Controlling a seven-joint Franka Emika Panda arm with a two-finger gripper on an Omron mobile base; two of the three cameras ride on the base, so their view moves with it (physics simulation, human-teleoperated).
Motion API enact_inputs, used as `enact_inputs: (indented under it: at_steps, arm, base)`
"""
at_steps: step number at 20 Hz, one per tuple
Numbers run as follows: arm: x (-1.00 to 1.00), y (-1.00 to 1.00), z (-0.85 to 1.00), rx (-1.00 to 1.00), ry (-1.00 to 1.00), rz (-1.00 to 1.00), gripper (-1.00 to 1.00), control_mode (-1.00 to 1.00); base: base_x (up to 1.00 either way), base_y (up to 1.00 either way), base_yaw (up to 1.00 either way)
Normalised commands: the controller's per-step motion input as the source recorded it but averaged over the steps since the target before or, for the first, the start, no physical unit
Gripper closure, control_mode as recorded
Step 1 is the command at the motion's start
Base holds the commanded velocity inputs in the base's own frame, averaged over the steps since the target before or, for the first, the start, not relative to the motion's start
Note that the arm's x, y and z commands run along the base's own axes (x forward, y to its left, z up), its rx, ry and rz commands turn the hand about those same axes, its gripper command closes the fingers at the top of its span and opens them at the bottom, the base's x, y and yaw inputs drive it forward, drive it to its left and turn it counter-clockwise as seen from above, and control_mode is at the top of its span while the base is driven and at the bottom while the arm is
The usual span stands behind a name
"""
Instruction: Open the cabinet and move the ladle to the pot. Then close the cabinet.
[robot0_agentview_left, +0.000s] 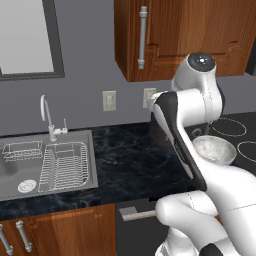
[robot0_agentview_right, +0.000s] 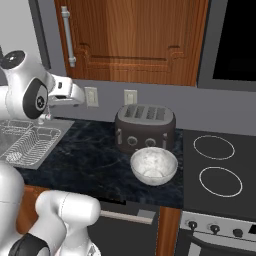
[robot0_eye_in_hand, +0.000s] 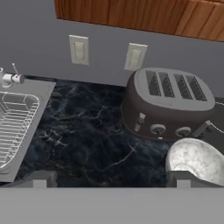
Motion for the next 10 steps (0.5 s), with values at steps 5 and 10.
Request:
enact_inputs:
  at_steps: [5,10]
  arm:
    - [-0.02,0.08,0.41,0.00,0.00,0.11,-1.00,-1.00]
    - [0.00,0.04,0.41,0.00,-0.01,0.10,-1.00,-1.00]
  base:
    - [0.00,0.00,0.00]
    - [0.00,0.00,0.00]
